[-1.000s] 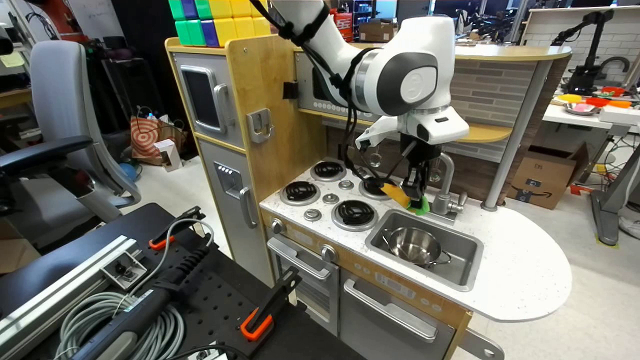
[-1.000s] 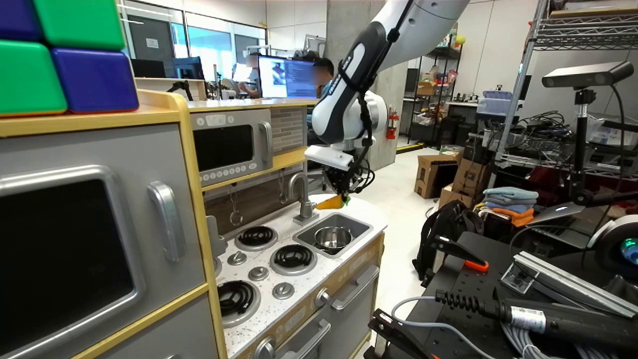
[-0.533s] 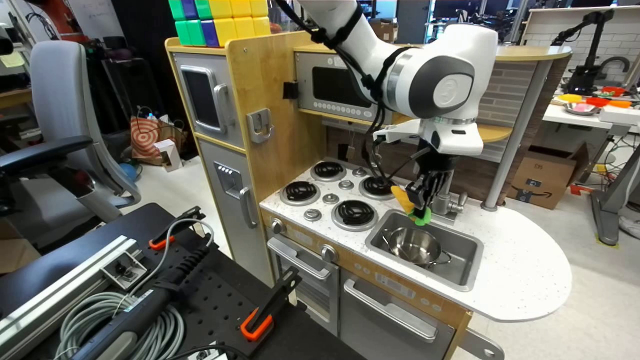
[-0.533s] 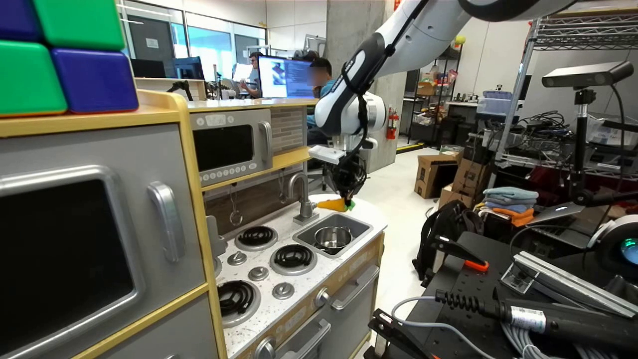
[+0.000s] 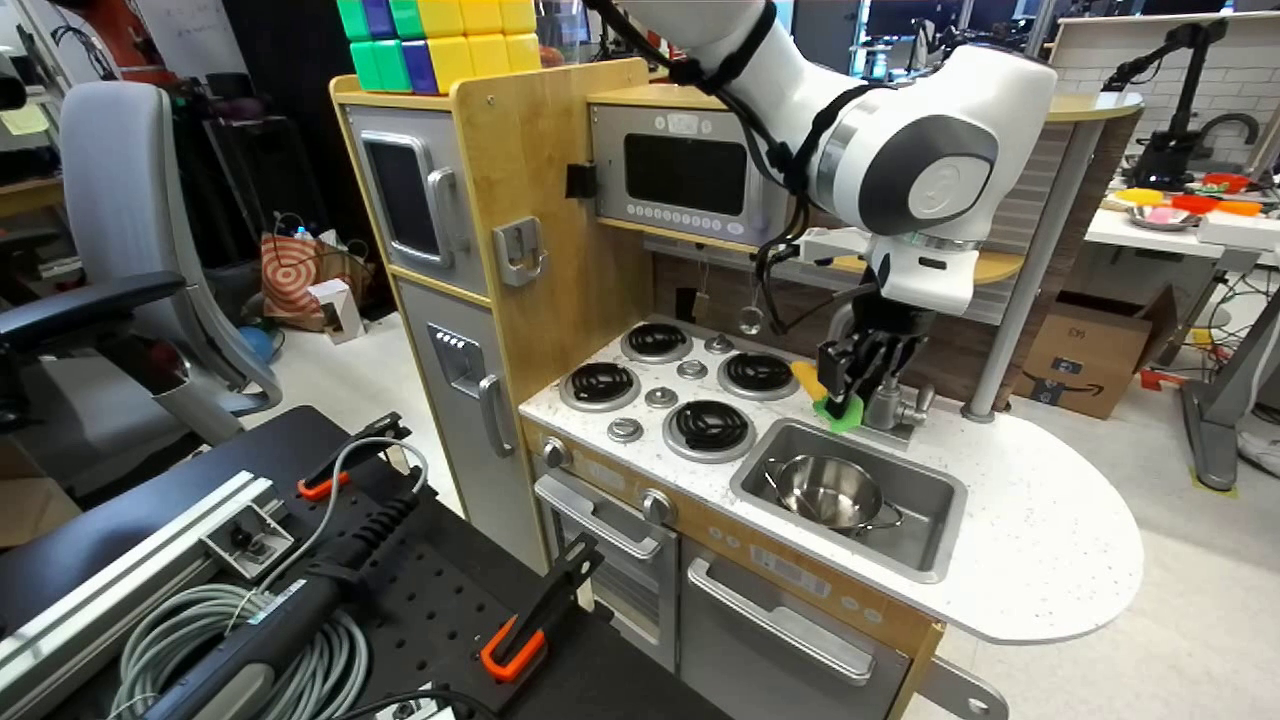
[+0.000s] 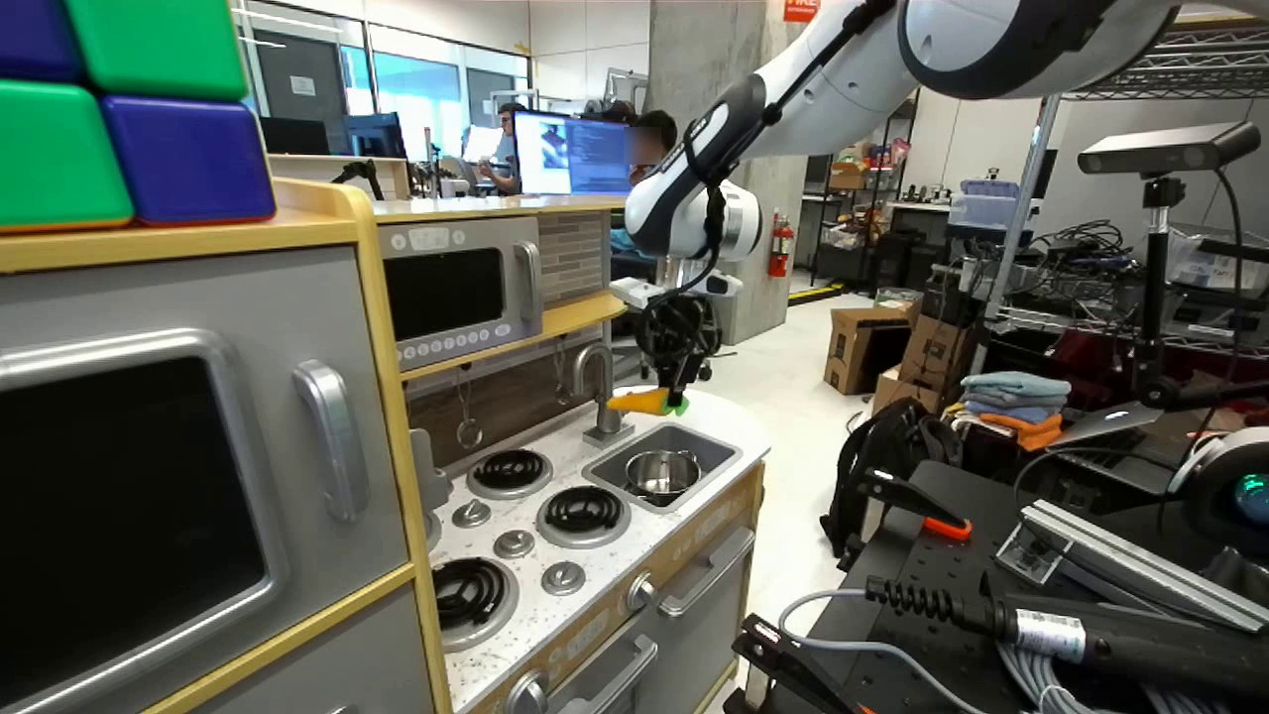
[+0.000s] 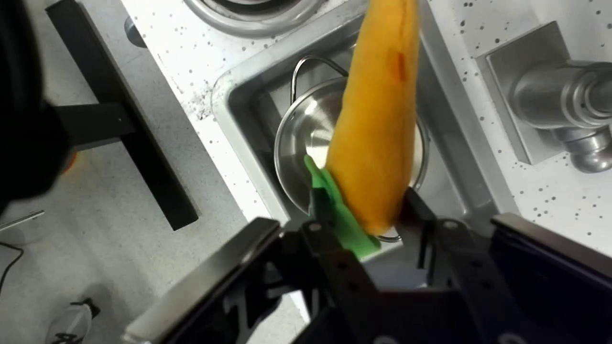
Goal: Place the carrot toy inside the silver pot
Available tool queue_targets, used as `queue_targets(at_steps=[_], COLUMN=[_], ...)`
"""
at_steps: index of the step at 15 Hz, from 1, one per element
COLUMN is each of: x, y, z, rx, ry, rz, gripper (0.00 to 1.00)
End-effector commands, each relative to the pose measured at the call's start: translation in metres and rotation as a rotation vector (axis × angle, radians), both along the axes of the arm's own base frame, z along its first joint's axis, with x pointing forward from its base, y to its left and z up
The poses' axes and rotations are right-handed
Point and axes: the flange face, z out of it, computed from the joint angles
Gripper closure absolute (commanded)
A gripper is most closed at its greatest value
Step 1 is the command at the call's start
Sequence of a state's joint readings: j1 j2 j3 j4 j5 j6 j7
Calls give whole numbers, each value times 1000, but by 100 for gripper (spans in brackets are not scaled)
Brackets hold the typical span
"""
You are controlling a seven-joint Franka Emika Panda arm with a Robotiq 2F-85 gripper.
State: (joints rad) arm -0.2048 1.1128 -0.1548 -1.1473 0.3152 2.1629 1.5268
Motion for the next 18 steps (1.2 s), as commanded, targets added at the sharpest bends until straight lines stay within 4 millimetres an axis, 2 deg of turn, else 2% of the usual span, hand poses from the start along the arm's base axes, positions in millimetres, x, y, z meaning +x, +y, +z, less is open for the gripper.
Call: queue_targets(at_steps=[1, 2, 4, 5, 6, 9, 10, 14, 15, 18], x=[2, 3, 4, 4, 2, -8, -13, -37, -13, -27], y=[0, 1, 1, 1, 6, 27, 33, 51, 41, 47], z=[0, 0, 0, -1, 6, 28, 37, 76, 52, 72], rx=[2, 2, 2, 2, 8, 34, 42, 91, 59, 75], ry=[-2, -5, -6, -5, -6, -15, -18, -27, -24, -24], rz=[-4, -6, -7, -8, 10, 98, 135, 249, 204, 234], gripper=[53, 50, 50, 25, 23, 4, 0, 0, 0, 0])
